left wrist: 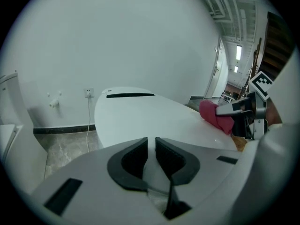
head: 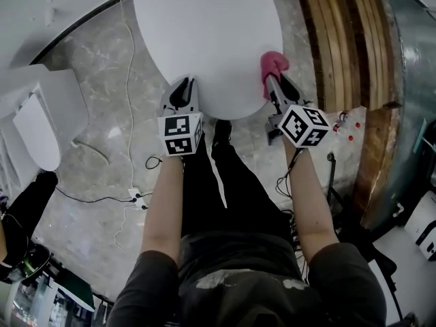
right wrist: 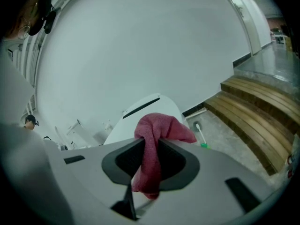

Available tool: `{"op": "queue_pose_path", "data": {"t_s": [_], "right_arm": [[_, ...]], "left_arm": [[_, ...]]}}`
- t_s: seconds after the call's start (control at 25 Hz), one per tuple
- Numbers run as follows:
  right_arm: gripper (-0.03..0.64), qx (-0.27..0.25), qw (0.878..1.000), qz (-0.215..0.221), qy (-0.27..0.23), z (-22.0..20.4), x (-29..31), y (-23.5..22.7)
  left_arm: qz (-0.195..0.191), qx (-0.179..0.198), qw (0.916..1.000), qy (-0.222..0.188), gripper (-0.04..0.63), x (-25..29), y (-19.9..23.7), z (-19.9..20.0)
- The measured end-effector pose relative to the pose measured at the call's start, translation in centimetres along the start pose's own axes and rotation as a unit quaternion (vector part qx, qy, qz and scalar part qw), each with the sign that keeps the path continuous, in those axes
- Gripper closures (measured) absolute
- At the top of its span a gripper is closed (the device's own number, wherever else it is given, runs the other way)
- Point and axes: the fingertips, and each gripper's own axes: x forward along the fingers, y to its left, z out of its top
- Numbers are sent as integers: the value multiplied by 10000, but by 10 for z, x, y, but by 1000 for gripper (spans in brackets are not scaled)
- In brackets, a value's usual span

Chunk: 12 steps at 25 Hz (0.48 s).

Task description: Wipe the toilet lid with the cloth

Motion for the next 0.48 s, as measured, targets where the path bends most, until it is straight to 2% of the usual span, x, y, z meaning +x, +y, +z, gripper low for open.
{"op": "queue_pose_path", "data": {"t_s": [0.28,0.48], "right_arm": [[541,48,9996,-17,268,-25,20,-18],[540,112,9992,-49,380,-24,23,-17]], "left_arm": [[1,-8,9997,229,532,14,2,-21],[48,-39,10000,69,532,3,5,-4]]}}
